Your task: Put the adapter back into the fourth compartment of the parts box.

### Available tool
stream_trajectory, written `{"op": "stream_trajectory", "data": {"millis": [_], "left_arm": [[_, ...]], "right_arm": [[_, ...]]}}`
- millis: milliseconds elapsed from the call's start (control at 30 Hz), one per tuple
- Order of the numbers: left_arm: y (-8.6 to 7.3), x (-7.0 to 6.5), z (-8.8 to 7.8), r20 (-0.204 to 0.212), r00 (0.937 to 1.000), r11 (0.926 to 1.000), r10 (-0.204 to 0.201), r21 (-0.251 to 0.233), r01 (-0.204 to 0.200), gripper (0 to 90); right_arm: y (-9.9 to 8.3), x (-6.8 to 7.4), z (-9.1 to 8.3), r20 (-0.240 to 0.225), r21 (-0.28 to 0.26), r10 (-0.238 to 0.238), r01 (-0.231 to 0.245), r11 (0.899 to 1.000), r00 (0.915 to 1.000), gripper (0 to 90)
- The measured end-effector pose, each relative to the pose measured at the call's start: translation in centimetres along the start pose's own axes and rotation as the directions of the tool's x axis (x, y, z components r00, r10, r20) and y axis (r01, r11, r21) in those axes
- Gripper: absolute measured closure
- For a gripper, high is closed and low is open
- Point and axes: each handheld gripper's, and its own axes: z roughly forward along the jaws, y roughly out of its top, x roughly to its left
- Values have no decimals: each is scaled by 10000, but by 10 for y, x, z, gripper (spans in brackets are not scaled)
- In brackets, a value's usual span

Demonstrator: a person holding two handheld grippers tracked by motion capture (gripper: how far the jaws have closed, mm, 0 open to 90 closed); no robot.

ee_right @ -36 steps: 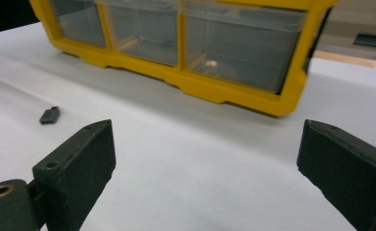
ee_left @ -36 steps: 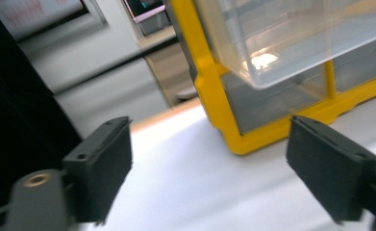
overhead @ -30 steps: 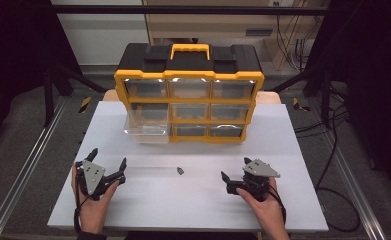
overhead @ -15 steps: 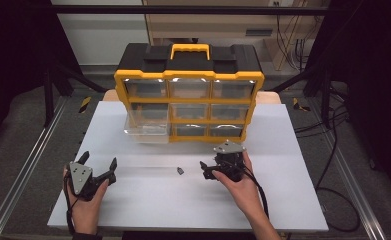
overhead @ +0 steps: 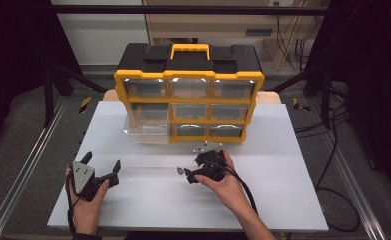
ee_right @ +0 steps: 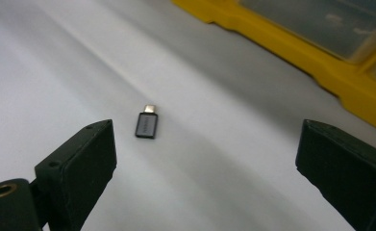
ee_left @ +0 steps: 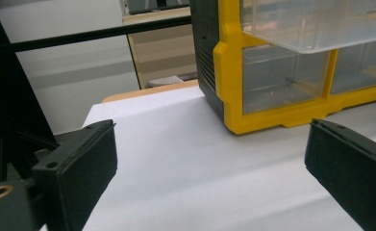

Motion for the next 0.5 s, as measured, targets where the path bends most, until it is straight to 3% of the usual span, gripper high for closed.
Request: {"op": "stream_trajectory", "data": {"millis": [267, 500], "left_arm": [[-2, -2, 5, 309, 9995, 9999, -20, 132, 16, 17], [-2, -5, 7, 411, 9991, 9998, 46, 171, -53, 15]], "right_arm": [[11, 8, 12, -320, 772, -63, 87, 9970, 9995, 79], [16, 15, 18, -468, 1031, -298, 345, 9941, 9985, 83]]}}
